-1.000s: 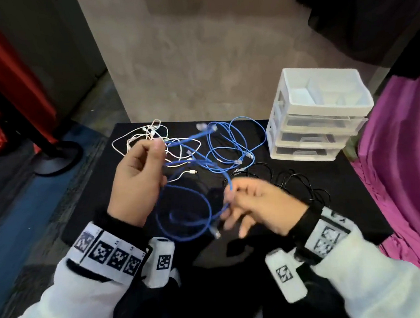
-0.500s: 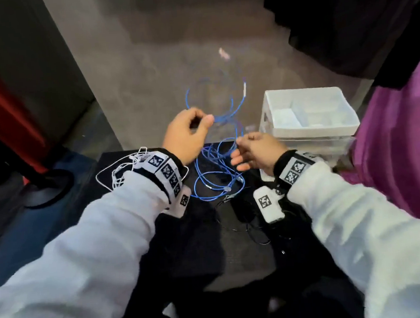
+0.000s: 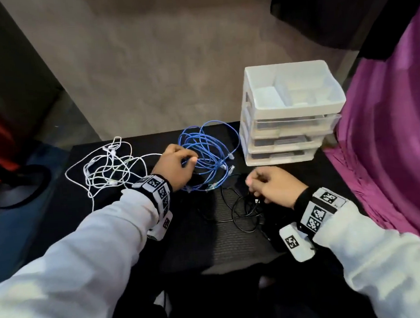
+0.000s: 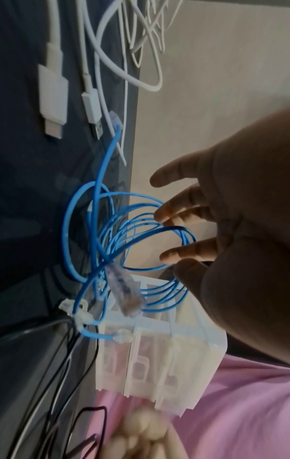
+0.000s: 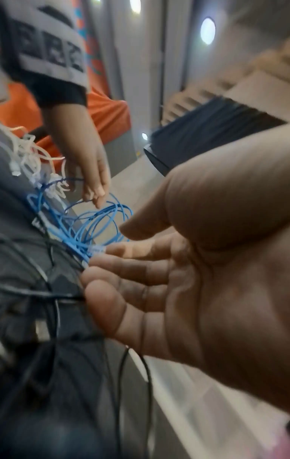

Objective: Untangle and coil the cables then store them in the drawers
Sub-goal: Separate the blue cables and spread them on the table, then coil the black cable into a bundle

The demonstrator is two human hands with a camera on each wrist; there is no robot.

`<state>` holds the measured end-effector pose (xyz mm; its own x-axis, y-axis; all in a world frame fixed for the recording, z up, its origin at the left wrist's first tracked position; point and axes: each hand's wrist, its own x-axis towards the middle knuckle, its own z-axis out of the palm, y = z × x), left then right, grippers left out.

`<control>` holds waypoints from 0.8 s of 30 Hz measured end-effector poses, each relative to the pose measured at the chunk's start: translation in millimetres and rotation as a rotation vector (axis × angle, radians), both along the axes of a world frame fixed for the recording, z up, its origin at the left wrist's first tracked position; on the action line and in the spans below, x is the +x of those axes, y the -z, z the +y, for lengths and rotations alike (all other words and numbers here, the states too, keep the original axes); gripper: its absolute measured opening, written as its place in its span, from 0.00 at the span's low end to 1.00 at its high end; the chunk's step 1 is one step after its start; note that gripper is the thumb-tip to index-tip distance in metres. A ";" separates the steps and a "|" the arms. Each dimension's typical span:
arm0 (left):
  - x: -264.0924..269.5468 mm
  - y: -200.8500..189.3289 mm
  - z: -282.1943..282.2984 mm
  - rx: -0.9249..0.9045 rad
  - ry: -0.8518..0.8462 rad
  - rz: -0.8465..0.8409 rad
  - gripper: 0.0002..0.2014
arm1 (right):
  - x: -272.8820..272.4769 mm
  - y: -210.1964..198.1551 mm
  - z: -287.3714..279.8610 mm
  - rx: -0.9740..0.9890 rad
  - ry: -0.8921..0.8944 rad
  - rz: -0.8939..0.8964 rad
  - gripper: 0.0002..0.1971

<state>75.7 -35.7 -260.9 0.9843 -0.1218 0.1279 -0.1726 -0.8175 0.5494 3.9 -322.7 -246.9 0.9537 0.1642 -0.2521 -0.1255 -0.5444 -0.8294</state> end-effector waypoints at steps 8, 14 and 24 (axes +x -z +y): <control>-36.1 -13.8 -16.2 -0.157 -0.082 0.019 0.08 | -38.7 25.0 5.4 -0.617 -0.444 -0.056 0.19; -85.6 -15.5 -22.2 -0.294 -0.196 -0.073 0.07 | -41.1 19.7 -4.6 -0.603 -0.380 -0.256 0.02; -163.0 40.2 -57.2 -0.020 0.162 0.183 0.20 | -51.9 28.5 -1.3 -0.742 -0.432 -0.210 0.03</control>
<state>-87.3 -92.8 -301.1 0.9590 -0.2794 -0.0472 -0.1966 -0.7760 0.5993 -48.0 -324.0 -275.3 0.8847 0.3845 -0.2636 0.3308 -0.9162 -0.2263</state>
